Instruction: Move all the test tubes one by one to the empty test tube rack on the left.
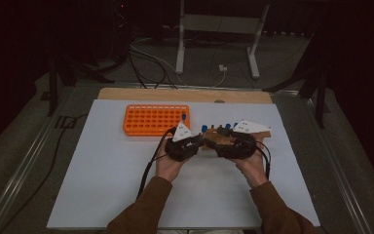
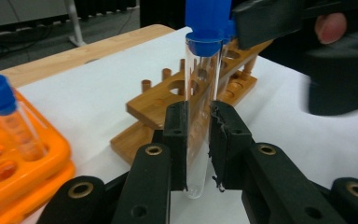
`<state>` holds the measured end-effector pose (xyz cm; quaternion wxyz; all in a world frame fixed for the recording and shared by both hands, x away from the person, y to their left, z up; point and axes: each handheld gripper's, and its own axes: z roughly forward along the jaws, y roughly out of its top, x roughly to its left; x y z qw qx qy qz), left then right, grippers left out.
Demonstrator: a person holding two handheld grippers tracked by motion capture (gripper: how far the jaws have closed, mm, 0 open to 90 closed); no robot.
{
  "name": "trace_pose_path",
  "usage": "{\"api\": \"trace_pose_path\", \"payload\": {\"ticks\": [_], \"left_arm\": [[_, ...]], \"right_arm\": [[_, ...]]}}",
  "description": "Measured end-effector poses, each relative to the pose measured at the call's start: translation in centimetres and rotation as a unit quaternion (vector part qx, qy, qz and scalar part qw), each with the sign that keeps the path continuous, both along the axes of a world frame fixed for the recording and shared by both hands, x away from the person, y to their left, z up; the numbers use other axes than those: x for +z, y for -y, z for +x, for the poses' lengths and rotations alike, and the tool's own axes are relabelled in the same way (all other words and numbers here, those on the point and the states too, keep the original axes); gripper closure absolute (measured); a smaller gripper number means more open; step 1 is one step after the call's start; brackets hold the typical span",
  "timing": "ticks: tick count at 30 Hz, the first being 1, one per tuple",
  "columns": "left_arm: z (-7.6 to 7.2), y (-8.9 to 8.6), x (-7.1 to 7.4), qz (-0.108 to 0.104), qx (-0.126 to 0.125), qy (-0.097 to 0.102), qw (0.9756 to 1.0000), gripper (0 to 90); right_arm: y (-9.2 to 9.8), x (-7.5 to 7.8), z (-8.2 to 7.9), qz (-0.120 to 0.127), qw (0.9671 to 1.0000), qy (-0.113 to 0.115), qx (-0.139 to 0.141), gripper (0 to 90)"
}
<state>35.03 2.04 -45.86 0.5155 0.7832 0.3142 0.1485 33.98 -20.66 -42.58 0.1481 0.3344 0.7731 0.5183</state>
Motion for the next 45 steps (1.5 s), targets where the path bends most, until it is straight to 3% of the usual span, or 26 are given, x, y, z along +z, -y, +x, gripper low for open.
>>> {"api": "trace_pose_path", "payload": {"ticks": [5,9,20,28,34,41,45], "left_arm": [[0.3,-1.1,0.4,-0.006,0.019,0.011,0.9997,78.5],[0.9,-2.3,0.7,-0.022,0.037,0.011,0.999,78.6],[2.4,-4.4,1.0,-0.024,0.066,0.03,0.9971,78.7],[4.2,-5.5,0.7,-0.032,0.085,0.038,0.9952,78.6],[5.4,-5.9,0.2,-0.016,0.106,0.047,0.9931,78.6],[6.5,-6.1,-0.9,-0.011,0.123,0.041,0.9915,78.5],[7.0,-5.8,-1.6,-0.008,0.123,0.035,0.9917,78.5]], "right_arm": [[1.0,-0.3,-0.6,-0.009,0.9998,0.007,-0.014,4.9],[2.1,-0.5,-0.9,-0.009,0.9997,0.008,-0.021,0.9],[2.9,-1.9,-2.8,-0.039,0.9991,0.015,-0.01,0.0],[3.9,-2.6,-3.4,-0.021,0.9997,0.007,-0.014,0.0],[4.2,-2.4,-3.6,-0.014,0.9997,0.008,-0.016,0.0],[4.2,-2.4,-3.6,-0.01,0.9998,0.01,-0.016,0.0],[4.2,-2.5,-3.6,-0.01,0.9998,0.01,-0.016,0.0]]}}
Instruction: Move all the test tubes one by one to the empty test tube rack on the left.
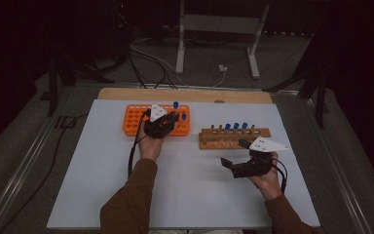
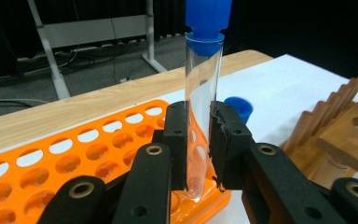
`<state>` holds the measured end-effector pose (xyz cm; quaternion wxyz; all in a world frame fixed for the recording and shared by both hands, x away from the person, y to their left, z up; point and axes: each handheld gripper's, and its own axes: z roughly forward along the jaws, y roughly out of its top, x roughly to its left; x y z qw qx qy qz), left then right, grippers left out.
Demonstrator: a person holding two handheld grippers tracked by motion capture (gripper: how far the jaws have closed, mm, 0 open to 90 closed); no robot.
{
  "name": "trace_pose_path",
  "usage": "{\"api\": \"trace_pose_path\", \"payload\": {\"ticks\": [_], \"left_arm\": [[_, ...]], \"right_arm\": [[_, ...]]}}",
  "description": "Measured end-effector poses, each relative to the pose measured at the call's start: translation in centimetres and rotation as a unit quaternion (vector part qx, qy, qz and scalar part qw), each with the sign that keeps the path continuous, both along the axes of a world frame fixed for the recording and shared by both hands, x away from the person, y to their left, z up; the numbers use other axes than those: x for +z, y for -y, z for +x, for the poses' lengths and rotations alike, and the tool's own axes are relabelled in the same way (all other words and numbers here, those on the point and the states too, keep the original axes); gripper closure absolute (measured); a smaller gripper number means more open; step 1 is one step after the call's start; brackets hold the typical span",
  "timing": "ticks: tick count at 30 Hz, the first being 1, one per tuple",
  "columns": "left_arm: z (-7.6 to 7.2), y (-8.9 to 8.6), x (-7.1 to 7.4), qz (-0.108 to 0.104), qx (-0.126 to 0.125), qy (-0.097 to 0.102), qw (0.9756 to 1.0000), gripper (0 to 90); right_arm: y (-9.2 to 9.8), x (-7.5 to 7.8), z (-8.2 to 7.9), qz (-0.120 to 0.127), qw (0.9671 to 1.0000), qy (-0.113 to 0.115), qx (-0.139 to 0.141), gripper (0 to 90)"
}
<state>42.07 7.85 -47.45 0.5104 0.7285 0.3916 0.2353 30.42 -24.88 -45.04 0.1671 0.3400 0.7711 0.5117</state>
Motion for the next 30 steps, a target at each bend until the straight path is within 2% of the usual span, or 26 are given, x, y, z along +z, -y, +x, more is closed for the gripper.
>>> {"api": "trace_pose_path", "payload": {"ticks": [4,13,23,27,30], "left_arm": [[0.3,0.3,-0.5,0.004,0.003,0.001,1.0,78.4],[0.7,1.2,-2.1,0.054,0.001,-0.029,0.9981,78.4],[0.7,1.5,-2.3,0.069,0.004,-0.038,0.9969,78.2],[0.8,1.5,-2.6,0.077,0.005,-0.049,0.9958,78.0],[0.8,1.5,-2.6,0.076,0.005,-0.048,0.9959,77.8]], "right_arm": [[0.0,0.0,0.0,0.0,1.0,0.0,0.0,0.0],[-0.2,-0.2,0.0,-0.005,1.0,-0.001,0.003,0.0],[-0.3,-0.4,0.1,-0.009,0.9999,-0.005,0.004,0.0],[-0.4,-0.5,0.1,-0.012,0.9999,-0.006,0.005,0.0],[-0.4,-0.5,0.1,-0.012,0.9999,-0.006,0.005,0.0]]}}
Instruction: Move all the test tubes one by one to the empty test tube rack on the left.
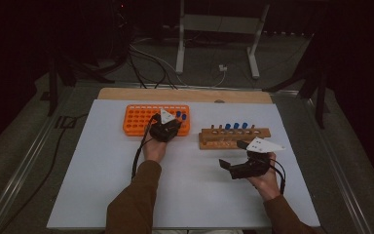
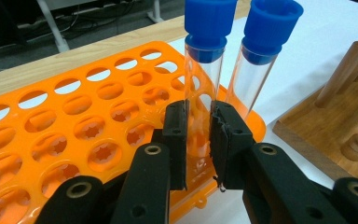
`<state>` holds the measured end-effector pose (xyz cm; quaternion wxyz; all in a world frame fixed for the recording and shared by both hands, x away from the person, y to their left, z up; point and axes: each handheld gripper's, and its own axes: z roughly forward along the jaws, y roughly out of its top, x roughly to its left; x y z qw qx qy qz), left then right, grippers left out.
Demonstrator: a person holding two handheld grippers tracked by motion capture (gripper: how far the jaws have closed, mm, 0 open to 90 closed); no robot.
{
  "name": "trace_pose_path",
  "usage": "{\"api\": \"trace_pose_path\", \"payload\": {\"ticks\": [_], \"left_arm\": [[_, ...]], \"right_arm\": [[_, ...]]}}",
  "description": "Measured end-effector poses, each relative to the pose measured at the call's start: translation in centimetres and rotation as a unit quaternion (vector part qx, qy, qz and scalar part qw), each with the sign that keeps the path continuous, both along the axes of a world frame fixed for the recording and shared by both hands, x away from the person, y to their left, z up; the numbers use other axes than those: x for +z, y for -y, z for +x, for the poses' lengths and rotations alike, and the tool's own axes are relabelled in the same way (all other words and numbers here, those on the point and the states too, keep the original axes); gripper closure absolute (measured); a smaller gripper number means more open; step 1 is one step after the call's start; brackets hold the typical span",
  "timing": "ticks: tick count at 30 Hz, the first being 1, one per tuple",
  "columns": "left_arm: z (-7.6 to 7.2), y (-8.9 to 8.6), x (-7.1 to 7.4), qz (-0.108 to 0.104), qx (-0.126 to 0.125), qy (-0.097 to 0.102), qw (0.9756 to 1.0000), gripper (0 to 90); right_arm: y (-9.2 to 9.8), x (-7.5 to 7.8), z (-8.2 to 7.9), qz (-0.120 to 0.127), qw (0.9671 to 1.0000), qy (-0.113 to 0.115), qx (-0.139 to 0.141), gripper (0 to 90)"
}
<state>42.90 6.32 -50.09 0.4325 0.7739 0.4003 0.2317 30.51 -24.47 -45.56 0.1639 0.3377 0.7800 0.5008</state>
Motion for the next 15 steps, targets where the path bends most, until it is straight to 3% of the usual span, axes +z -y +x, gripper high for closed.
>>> {"api": "trace_pose_path", "payload": {"ticks": [8,15], "left_arm": [[-0.09,0.08,0.15,-0.001,0.003,-0.007,1.0,76.9],[-0.3,-0.74,0.51,-0.005,0.009,-0.022,0.9997,65.1]], "right_arm": [[-0.06,-0.05,0.02,-0.001,1.0,-0.001,-0.001,0.0],[0.05,-0.08,0.08,0.0,1.0,-0.001,-0.004,0.0]]}}
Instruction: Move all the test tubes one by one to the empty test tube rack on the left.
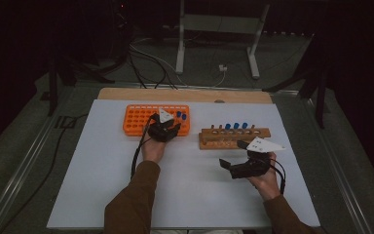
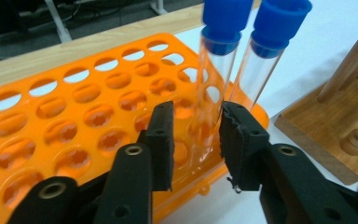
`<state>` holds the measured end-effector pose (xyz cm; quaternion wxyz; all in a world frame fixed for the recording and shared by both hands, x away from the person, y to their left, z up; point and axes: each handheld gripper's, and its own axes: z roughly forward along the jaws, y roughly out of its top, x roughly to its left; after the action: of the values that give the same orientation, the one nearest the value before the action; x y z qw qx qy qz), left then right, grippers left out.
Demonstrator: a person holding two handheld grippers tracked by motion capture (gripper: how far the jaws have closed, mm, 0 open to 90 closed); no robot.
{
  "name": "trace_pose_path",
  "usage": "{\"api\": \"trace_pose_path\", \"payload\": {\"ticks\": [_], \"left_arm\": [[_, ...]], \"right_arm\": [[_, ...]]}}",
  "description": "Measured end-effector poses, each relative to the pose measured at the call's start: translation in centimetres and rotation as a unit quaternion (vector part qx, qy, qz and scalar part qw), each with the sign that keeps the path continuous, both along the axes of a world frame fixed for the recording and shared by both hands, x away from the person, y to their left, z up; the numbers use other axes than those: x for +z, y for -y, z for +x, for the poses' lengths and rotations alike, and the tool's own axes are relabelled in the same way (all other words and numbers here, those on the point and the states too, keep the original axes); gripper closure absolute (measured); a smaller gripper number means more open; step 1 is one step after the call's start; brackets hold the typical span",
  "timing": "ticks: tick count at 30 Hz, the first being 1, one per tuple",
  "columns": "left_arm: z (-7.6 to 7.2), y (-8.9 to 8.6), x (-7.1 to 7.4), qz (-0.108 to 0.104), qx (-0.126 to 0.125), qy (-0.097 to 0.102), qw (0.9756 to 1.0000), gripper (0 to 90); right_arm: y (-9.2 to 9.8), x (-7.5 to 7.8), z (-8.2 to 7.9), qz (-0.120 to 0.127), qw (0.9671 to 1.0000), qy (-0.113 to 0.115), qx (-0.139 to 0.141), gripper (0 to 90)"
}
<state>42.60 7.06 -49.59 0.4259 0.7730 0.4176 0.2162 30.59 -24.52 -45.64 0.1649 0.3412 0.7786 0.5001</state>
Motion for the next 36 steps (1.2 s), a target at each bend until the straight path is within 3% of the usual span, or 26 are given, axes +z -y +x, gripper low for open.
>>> {"api": "trace_pose_path", "payload": {"ticks": [7,12,16,19,26,29,36], "left_arm": [[-0.5,-1.3,0.6,-0.046,-0.014,-0.02,0.9987,60.6],[-0.9,-2.3,1.2,-0.071,-0.022,-0.029,0.9968,49.9],[-1.6,-3.0,1.8,-0.078,-0.017,-0.033,0.9963,38.9],[-2.3,-3.6,2.3,-0.085,-0.012,-0.032,0.9958,25.7],[-4.3,-5.7,3.1,-0.106,-0.017,-0.024,0.9939,10.7],[-5.3,-6.4,3.3,-0.097,-0.012,-0.017,0.995,1.7],[-7.6,-7.5,3.5,-0.068,-0.001,0.001,0.9977,0.6]], "right_arm": [[0.0,-0.1,0.0,0.0,1.0,-0.002,-0.003,0.0],[0.0,-0.1,0.1,0.0,1.0,-0.003,-0.005,0.0],[0.1,-0.1,0.1,0.0,1.0,-0.003,-0.008,0.0],[0.2,-0.1,0.2,0.0,0.9999,-0.003,-0.012,0.0],[0.8,0.0,0.7,-0.011,0.9995,-0.008,-0.03,0.0],[1.0,0.1,1.1,-0.018,0.999,-0.01,-0.04,0.0],[2.0,0.4,2.5,-0.03,0.9976,-0.01,-0.062,3.0]]}}
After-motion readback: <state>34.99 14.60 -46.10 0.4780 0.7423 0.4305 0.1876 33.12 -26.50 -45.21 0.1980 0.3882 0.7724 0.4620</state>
